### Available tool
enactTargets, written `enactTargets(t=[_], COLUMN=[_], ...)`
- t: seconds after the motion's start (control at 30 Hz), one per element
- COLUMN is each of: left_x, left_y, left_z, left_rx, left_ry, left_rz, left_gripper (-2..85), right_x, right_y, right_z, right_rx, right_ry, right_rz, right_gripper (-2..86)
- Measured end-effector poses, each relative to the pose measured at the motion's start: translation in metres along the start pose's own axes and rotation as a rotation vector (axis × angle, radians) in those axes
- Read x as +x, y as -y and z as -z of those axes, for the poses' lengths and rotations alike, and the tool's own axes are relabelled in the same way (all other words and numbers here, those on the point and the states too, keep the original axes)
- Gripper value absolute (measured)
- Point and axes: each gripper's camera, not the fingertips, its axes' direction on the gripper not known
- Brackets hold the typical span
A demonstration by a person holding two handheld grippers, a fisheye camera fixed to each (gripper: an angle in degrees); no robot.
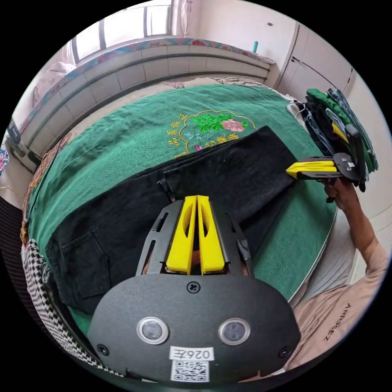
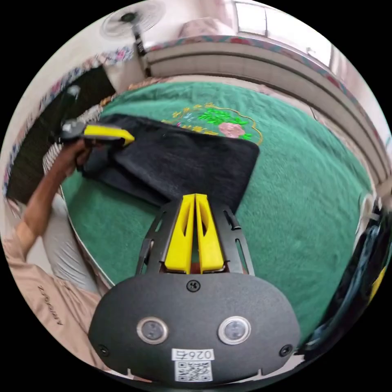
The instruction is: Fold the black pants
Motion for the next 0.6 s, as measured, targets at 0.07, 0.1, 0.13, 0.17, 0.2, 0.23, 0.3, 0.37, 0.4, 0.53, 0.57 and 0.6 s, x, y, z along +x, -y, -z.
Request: enactTargets(t=[0.07,0.1,0.13,0.17,0.2,0.23,0.3,0.37,0.4,0.53,0.57,0.6], left_x=[0.011,0.022,0.027,0.038,0.046,0.049,0.068,0.087,0.101,0.134,0.14,0.145], left_y=[0.006,0.008,0.01,0.014,0.021,0.026,0.061,0.096,0.12,0.194,0.216,0.237], left_z=[0.019,0.035,0.044,0.06,0.074,0.08,0.084,0.077,0.069,0.044,0.039,0.037], left_rx=[0.034,0.086,0.111,0.17,0.239,0.266,0.274,0.24,0.212,0.061,0.015,-0.029], left_ry=[0.076,0.11,0.11,0.086,0.032,-0.002,-0.113,-0.142,-0.139,-0.166,-0.178,-0.176], left_rz=[-0.008,-0.034,-0.049,-0.066,-0.056,-0.054,-0.071,-0.093,-0.127,-0.172,-0.172,-0.171], left_gripper=[-0.7,-0.6,-0.6,-0.6,-0.5,-0.4,0.5,4.0,6.3,11.2,13.0,14.5], right_x=[0.034,0.055,0.065,0.082,0.096,0.103,0.119,0.125,0.127,0.118,0.113,0.105], right_y=[-0.012,-0.016,-0.018,-0.021,-0.025,-0.026,-0.029,-0.023,-0.017,-0.003,0.001,0.004], right_z=[0.022,0.037,0.045,0.059,0.07,0.073,0.079,0.073,0.064,0.071,0.079,0.088], right_rx=[0.071,0.109,0.127,0.156,0.174,0.177,0.179,0.133,0.092,0.087,0.095,0.105], right_ry=[0.103,0.139,0.146,0.151,0.143,0.14,0.152,0.186,0.223,0.156,0.111,0.075], right_rz=[-0.103,-0.166,-0.194,-0.242,-0.292,-0.317,-0.374,-0.375,-0.367,-0.32,-0.296,-0.257], right_gripper=[1.3,2.7,3.5,5.2,6.7,7.4,9.4,10.3,9.1,3.1,1.8,0.6])
